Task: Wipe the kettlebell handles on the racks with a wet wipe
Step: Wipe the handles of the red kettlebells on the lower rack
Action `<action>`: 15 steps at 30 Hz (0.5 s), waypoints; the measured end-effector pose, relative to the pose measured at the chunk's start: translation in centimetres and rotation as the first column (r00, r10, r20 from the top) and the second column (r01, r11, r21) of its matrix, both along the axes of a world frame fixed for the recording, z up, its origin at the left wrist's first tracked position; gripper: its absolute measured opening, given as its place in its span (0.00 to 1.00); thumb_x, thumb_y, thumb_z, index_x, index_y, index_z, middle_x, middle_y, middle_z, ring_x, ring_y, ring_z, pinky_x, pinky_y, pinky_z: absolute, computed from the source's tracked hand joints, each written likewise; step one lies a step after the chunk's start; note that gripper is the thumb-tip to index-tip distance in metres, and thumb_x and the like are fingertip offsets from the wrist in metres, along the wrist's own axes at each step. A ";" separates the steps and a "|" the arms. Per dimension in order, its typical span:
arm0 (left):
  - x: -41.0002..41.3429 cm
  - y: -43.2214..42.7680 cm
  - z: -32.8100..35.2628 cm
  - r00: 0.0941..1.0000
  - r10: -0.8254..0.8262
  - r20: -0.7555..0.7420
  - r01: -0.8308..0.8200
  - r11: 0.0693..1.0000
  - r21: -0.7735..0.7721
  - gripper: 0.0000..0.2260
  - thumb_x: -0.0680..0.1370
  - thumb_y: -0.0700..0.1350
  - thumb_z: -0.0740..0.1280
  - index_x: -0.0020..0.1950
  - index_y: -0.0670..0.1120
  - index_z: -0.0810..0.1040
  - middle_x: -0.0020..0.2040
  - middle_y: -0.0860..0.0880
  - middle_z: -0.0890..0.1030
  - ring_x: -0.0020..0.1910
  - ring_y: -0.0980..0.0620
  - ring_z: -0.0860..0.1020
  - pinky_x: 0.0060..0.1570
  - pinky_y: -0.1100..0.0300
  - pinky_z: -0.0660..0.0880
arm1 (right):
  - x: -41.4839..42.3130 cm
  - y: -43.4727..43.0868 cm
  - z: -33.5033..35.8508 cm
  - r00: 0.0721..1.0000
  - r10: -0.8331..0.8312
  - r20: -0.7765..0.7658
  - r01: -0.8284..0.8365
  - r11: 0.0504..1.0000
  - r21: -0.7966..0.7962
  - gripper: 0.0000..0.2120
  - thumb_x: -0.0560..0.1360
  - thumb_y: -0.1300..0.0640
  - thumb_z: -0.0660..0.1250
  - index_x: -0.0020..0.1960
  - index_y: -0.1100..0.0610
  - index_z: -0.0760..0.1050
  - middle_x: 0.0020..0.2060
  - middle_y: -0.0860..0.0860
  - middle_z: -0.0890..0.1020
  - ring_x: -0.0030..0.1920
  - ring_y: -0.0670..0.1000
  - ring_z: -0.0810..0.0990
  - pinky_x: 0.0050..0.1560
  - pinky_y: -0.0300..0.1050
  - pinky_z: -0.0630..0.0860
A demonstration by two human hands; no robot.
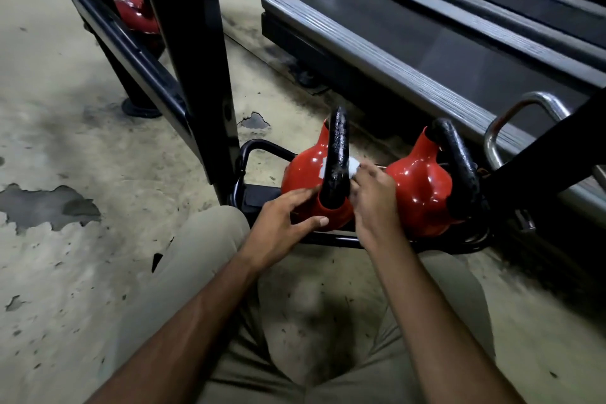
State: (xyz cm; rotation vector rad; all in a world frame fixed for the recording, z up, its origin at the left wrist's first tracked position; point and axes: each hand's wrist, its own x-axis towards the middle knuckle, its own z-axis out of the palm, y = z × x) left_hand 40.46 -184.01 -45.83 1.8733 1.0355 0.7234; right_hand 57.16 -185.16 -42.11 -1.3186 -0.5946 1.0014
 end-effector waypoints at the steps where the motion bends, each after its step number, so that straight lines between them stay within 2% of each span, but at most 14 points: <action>1: 0.0 0.0 0.0 1.000 0.003 -0.003 -0.003 1.000 -0.001 0.28 0.75 0.51 0.77 0.74 0.53 0.75 0.70 0.59 0.77 0.69 0.66 0.72 0.69 0.72 0.65 | -0.3 -0.7 -0.5 0.984 -0.074 0.163 0.068 0.997 0.039 0.07 0.75 0.60 0.64 0.48 0.54 0.81 0.48 0.57 0.85 0.50 0.60 0.83 0.55 0.56 0.79; 2: 0.1 0.1 0.0 1.000 0.010 -0.006 -0.010 1.000 -0.002 0.28 0.75 0.51 0.77 0.74 0.53 0.75 0.69 0.60 0.77 0.68 0.66 0.73 0.68 0.73 0.65 | -0.5 -1.2 -0.9 0.923 -0.130 0.362 0.103 0.990 0.092 0.09 0.76 0.61 0.64 0.51 0.52 0.81 0.51 0.54 0.85 0.54 0.55 0.83 0.59 0.54 0.79; 3: 0.1 0.1 0.1 1.000 0.017 -0.008 -0.017 1.000 -0.005 0.27 0.75 0.51 0.77 0.74 0.53 0.76 0.68 0.61 0.77 0.67 0.67 0.73 0.66 0.75 0.66 | -0.7 -1.6 -0.7 0.807 -0.161 0.569 0.081 0.983 0.163 0.10 0.77 0.62 0.64 0.54 0.53 0.81 0.55 0.51 0.84 0.58 0.50 0.82 0.61 0.49 0.78; 4: 0.2 0.1 0.1 1.000 0.024 -0.005 -0.025 1.000 -0.012 0.27 0.75 0.51 0.77 0.73 0.54 0.77 0.67 0.61 0.78 0.65 0.67 0.75 0.65 0.74 0.67 | -0.6 -1.8 0.0 0.643 -0.160 0.749 -0.014 0.975 0.220 0.11 0.78 0.64 0.64 0.55 0.55 0.81 0.58 0.51 0.83 0.62 0.48 0.79 0.64 0.44 0.76; 5: 0.2 0.2 0.1 0.999 0.032 -0.001 -0.032 0.999 -0.023 0.26 0.74 0.51 0.77 0.72 0.54 0.78 0.65 0.61 0.79 0.63 0.66 0.76 0.64 0.72 0.70 | -0.6 -1.8 0.9 0.443 -0.121 0.888 -0.163 0.964 0.212 0.10 0.78 0.64 0.64 0.56 0.57 0.82 0.60 0.52 0.81 0.66 0.48 0.77 0.68 0.43 0.72; 6: 0.2 0.2 0.1 0.999 0.037 0.002 -0.037 0.999 -0.034 0.24 0.74 0.51 0.78 0.70 0.54 0.79 0.64 0.60 0.81 0.61 0.65 0.78 0.64 0.68 0.73 | -0.4 -1.3 1.6 0.187 -0.064 0.980 -0.298 0.947 0.119 0.10 0.78 0.63 0.65 0.55 0.59 0.82 0.60 0.53 0.81 0.69 0.51 0.74 0.72 0.46 0.68; 7: 0.2 0.2 0.2 0.999 0.038 0.000 -0.038 0.998 -0.046 0.23 0.74 0.52 0.78 0.68 0.55 0.80 0.62 0.60 0.83 0.60 0.65 0.79 0.63 0.65 0.75 | -0.3 -0.5 2.3 -0.117 -0.013 0.993 -0.357 0.934 -0.030 0.11 0.78 0.60 0.64 0.54 0.58 0.83 0.57 0.53 0.82 0.70 0.53 0.73 0.76 0.53 0.63; 8: 0.2 0.1 0.2 0.999 0.036 -0.002 -0.036 0.998 -0.059 0.22 0.74 0.52 0.77 0.67 0.55 0.80 0.60 0.59 0.83 0.59 0.64 0.79 0.62 0.62 0.76 | -0.2 0.4 3.1 -0.386 0.056 0.921 -0.339 0.920 -0.198 0.13 0.77 0.56 0.62 0.53 0.57 0.84 0.54 0.53 0.83 0.69 0.55 0.74 0.78 0.59 0.58; 9: 0.2 0.1 0.2 0.999 0.034 -0.003 -0.034 0.997 -0.068 0.21 0.74 0.53 0.77 0.67 0.56 0.80 0.60 0.59 0.83 0.59 0.64 0.80 0.62 0.60 0.77 | -0.4 1.3 4.1 -0.564 0.153 0.811 -0.271 0.894 -0.357 0.15 0.78 0.52 0.60 0.52 0.56 0.84 0.51 0.52 0.84 0.67 0.55 0.75 0.79 0.62 0.52; 10: 0.2 0.0 0.2 0.999 0.034 0.002 -0.033 0.997 -0.076 0.22 0.75 0.53 0.77 0.67 0.56 0.80 0.60 0.59 0.83 0.59 0.63 0.80 0.62 0.60 0.77 | -0.7 2.0 5.1 -0.669 0.228 0.707 -0.206 0.858 -0.472 0.17 0.78 0.50 0.58 0.50 0.55 0.84 0.49 0.52 0.84 0.65 0.56 0.76 0.79 0.64 0.48; 12: 0.3 -0.1 0.3 0.999 0.043 0.018 -0.041 0.995 -0.086 0.21 0.75 0.52 0.77 0.67 0.56 0.80 0.60 0.59 0.83 0.59 0.63 0.80 0.60 0.61 0.77 | -1.5 2.6 6.7 -0.781 0.273 0.561 -0.145 0.795 -0.589 0.18 0.80 0.50 0.56 0.49 0.55 0.84 0.47 0.53 0.85 0.63 0.57 0.77 0.79 0.65 0.45; 15: 0.3 -0.2 0.4 0.997 0.054 0.046 -0.050 0.995 -0.087 0.18 0.75 0.49 0.77 0.64 0.55 0.82 0.57 0.59 0.84 0.57 0.65 0.80 0.58 0.64 0.77 | -1.6 2.2 7.5 -0.833 0.214 0.509 -0.166 0.783 -0.600 0.16 0.80 0.53 0.56 0.51 0.54 0.83 0.47 0.52 0.85 0.62 0.58 0.76 0.79 0.66 0.45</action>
